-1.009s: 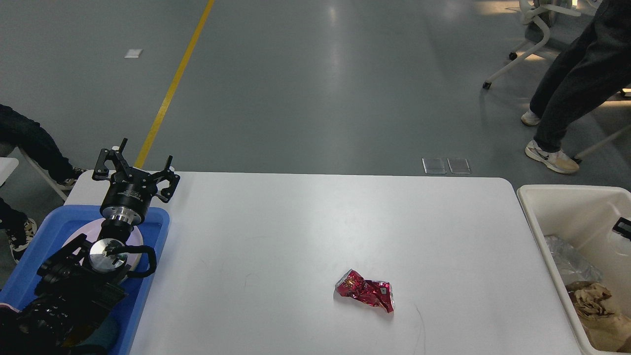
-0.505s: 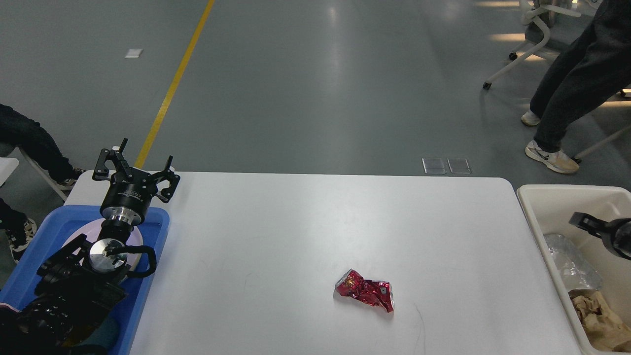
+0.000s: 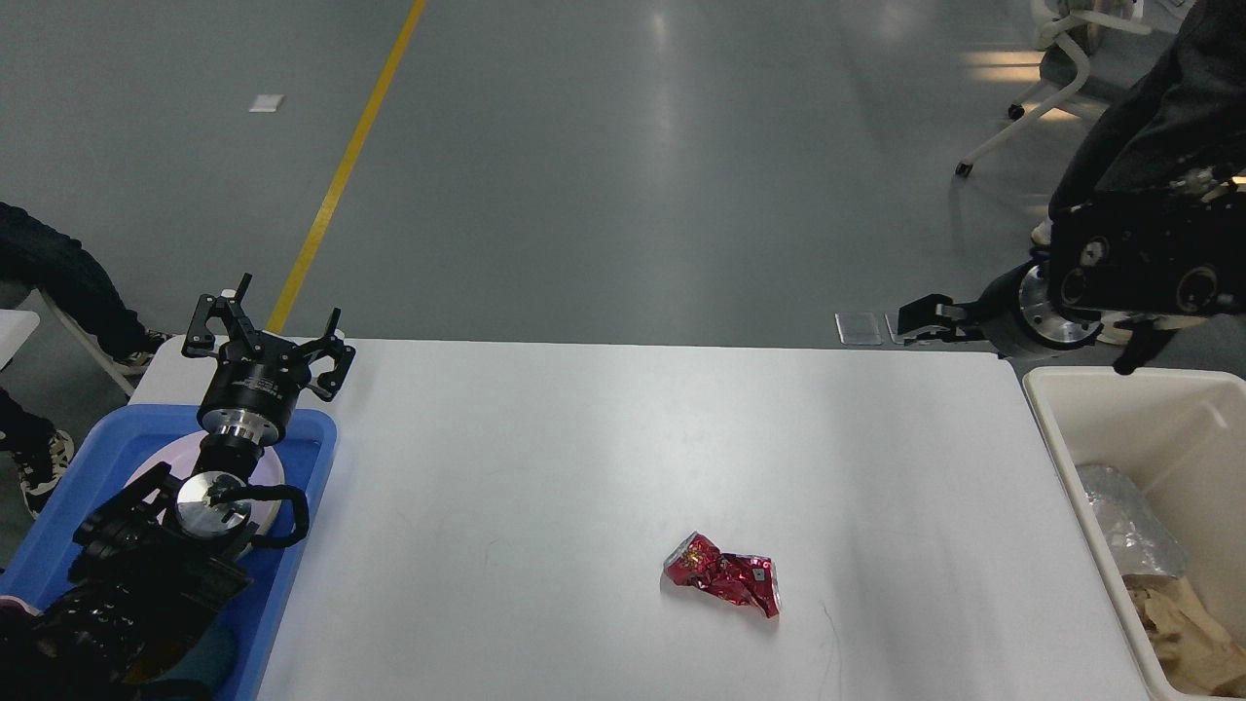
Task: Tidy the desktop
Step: 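Reach the right gripper over the red wrapper and lower onto it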
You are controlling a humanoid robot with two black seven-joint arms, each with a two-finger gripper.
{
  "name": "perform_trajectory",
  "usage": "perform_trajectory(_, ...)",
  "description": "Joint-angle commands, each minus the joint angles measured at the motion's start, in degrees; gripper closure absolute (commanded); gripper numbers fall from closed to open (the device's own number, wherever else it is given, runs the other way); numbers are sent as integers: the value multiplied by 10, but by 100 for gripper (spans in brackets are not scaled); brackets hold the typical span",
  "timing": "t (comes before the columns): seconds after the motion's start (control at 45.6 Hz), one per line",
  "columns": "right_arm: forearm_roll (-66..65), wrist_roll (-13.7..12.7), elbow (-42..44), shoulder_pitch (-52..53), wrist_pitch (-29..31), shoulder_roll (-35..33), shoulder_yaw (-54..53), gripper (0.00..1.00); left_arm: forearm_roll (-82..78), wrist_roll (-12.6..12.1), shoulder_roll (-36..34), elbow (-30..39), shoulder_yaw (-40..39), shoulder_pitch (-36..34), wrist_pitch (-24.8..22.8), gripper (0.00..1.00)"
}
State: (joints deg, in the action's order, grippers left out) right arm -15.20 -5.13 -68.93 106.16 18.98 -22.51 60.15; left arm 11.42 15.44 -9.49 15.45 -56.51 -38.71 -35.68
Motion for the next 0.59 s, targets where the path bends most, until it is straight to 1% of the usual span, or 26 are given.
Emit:
perform_trajectory(0.0,2,0,-7,42,94,56,-2,0,0,0,0,0,0,0,0,3)
perform_trajectory(0.132,2,-1,-9,75,149,112,-1,0,0,0,0,-1,0,-1,0,3)
perform_trajectory(0.197,2,-1,-19,93,182,128,-4,0,0,0,0,0,0,-1,0,3)
perform_trajectory(0.285,2,-1,-35,104,192,148,-7,0,0,0,0,-1,0,-1,1,3)
perform_trajectory(0.373,2,-1,-38,98,185,168,-8,0,0,0,0,-1,0,-1,0,3)
perform_trajectory(0.417,2,-1,-38,91,171,177,-10,0,0,0,0,0,0,-1,0,3)
perform_trajectory(0.57,-2,-2,-39,48,64,223,-8,1,0,0,0,-1,0,0,0,3)
